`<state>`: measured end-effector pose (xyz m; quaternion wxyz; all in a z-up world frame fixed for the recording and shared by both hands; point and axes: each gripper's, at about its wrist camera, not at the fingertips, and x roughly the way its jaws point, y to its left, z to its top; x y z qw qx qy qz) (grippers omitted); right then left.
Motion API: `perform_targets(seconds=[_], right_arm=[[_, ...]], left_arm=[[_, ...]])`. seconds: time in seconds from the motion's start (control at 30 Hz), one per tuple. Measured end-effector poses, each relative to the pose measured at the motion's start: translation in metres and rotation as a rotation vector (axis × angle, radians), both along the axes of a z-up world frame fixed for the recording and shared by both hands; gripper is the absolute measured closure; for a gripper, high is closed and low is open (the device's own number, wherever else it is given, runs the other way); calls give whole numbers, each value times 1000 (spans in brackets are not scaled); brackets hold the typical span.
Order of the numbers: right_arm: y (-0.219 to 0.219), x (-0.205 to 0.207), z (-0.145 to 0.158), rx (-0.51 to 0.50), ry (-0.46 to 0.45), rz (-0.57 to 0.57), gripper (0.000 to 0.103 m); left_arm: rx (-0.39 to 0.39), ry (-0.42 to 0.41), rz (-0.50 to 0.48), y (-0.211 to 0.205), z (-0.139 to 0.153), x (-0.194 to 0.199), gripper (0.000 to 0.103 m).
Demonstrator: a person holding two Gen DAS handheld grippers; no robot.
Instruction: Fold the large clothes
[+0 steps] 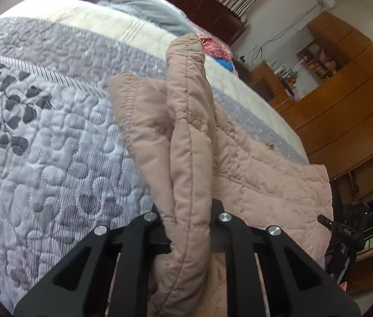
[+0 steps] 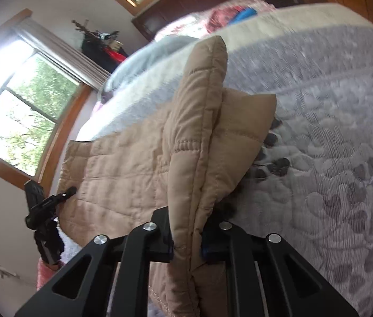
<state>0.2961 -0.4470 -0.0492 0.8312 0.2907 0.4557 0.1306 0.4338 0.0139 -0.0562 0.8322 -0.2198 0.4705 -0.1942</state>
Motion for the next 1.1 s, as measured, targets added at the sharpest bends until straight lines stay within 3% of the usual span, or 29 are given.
perform_targets(seconds=[0.23, 0.47, 0.57, 0.77, 0.87, 0.97, 1.1], right_arm=[[29, -44, 58, -19, -105, 83, 90], [64, -96, 71, -2, -153, 163, 90], [82, -115, 59, -2, -137, 187, 89], [95, -127, -2, -28, 1, 154, 88], [89, -128, -40, 18, 88, 113, 84], [86, -130, -60, 63, 104, 87, 83], [96, -130, -61, -4, 101, 71, 81]], left_arm=[[-16, -78, -3, 27, 55, -63, 92], [-7, -149, 16, 82, 82, -138, 92], [15, -131, 18, 95, 68, -156, 91], [93, 5, 28, 120, -7, -165, 88], [61, 68, 28, 129, -42, -161, 81], [89, 45, 4, 128, -52, -161, 78], [166, 21, 4, 117, -49, -165, 77]])
